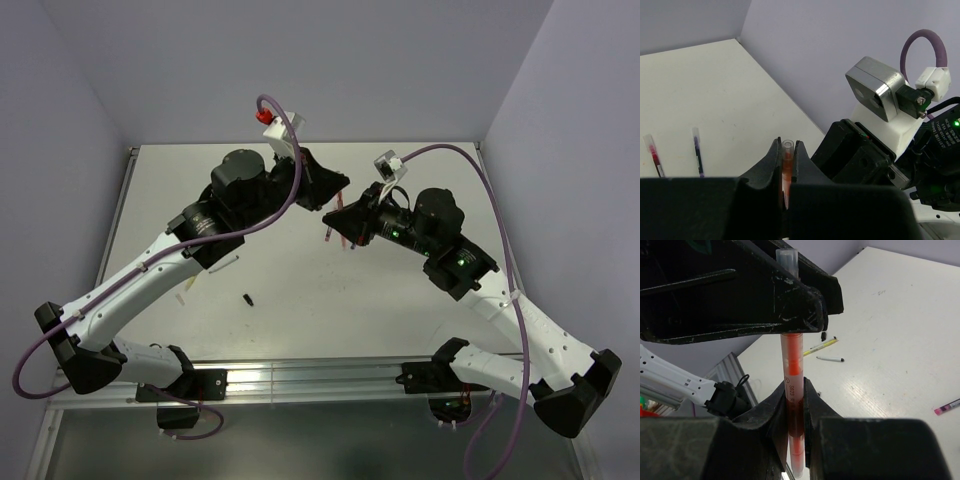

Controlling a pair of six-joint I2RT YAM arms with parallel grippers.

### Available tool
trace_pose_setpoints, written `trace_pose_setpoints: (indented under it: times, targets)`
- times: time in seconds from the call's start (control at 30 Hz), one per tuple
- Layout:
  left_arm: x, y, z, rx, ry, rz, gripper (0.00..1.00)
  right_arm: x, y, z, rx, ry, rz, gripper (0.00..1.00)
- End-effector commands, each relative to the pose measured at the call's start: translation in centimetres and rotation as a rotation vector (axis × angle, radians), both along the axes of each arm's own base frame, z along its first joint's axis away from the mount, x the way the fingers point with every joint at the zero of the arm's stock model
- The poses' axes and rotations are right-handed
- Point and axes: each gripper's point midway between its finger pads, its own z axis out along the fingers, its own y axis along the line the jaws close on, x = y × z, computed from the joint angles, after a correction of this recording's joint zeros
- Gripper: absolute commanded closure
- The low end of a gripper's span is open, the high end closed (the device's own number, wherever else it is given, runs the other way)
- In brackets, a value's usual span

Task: Insert the pens into the pen caps
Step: Press the pen cap onto the pen.

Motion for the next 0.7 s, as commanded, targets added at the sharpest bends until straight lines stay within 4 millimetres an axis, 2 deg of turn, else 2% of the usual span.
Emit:
trace_pose_setpoints:
  times: [0.0,0.13,0.23,0.27,0.33,0.37,0.47,0.53,0.63,0.67]
  targets:
    - [-1.0,0.4,1.9,-0.050,-0.043,-0.031,1.00,-0.3,-0.3,3.0,0.047,-0.079,-0.008,1.00]
    - [-1.3,0.4,1.2,-0.048,-0.032,-0.043,1.00,0.5,-1.0,3.6,0.046,-0.095,-0.072,1.00]
    - [-1.7,0.1,-0.5,-0.045,0.003,-0.062,1.00,1.1,-1.3,4.3,0.049,-0.106,-0.101,1.00]
    - [-1.7,-0.1,-2.1,-0.026,0.026,-0.064,1.00,1.3,-1.4,4.8,0.052,-0.109,-0.111,1.00]
    - [-2.0,-0.3,-3.4,-0.020,0.053,-0.054,1.00,1.6,-1.7,5.3,0.066,-0.106,-0.123,1.00]
    - [-2.1,-0.4,-4.9,-0.005,0.073,-0.052,1.00,2.0,-2.2,5.9,0.075,-0.114,-0.149,1.00]
    - [-2.7,-0.6,-6.7,0.000,0.100,-0.036,1.00,2.6,-2.7,7.0,0.076,-0.122,-0.183,1.00]
    - [-2.9,-0.7,-7.2,0.000,0.116,-0.029,1.00,3.2,-2.7,7.0,0.066,-0.116,-0.198,1.00]
    - [-4.6,-1.9,-8.2,0.012,0.137,-0.075,1.00,3.6,-2.7,7.4,0.062,-0.111,-0.213,1.00]
    - [-4.4,-1.9,-8.4,0.011,0.139,-0.052,1.00,3.9,-2.6,7.5,0.058,-0.105,-0.218,1.00]
